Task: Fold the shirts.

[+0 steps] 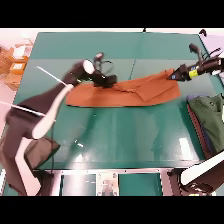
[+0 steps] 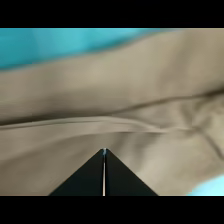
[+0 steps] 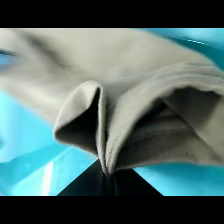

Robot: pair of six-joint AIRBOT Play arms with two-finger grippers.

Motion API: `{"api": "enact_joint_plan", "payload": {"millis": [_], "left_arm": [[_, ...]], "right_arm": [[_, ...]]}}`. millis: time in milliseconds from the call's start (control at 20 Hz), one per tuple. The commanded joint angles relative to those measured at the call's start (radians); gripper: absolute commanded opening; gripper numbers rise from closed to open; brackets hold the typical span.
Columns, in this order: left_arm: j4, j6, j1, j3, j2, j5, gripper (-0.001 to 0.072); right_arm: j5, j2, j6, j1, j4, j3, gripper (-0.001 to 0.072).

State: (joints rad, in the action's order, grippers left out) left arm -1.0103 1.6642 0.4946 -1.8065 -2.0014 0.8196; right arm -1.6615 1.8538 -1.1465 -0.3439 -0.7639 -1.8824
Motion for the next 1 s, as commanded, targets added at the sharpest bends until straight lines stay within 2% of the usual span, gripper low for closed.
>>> {"api": "enact_joint_plan", "payload": {"millis": [0, 150, 400, 550, 750, 950], "left_arm": [[0.095, -0.023, 0.096, -0.066, -0.117, -0.128, 0.0028], [0.225, -0.024, 0.101, -0.126, -0.191, -0.125, 0.0029], [0.277, -0.024, 0.101, -0.128, -0.196, -0.077, 0.0029], [0.286, -0.034, 0.072, -0.128, -0.132, -0.002, 0.0029], [0.285, -0.127, -0.088, -0.128, 0.054, 0.232, 0.0029], [0.285, -0.129, -0.323, -0.128, 0.248, 0.482, 0.003]], "right_arm": [[-0.055, -0.122, -0.045, 0.045, 0.074, -0.031, 0.0017], [-0.061, -0.184, -0.063, 0.102, 0.077, -0.031, 0.0018], [-0.06, -0.209, -0.08, 0.156, 0.076, -0.035, 0.0017], [-0.055, -0.209, -0.104, 0.168, 0.077, -0.035, 0.0018], [0.003, -0.209, -0.158, 0.234, 0.077, -0.035, 0.0018], [0.163, -0.186, -0.164, 0.436, 0.076, -0.022, 0.0018]]}}
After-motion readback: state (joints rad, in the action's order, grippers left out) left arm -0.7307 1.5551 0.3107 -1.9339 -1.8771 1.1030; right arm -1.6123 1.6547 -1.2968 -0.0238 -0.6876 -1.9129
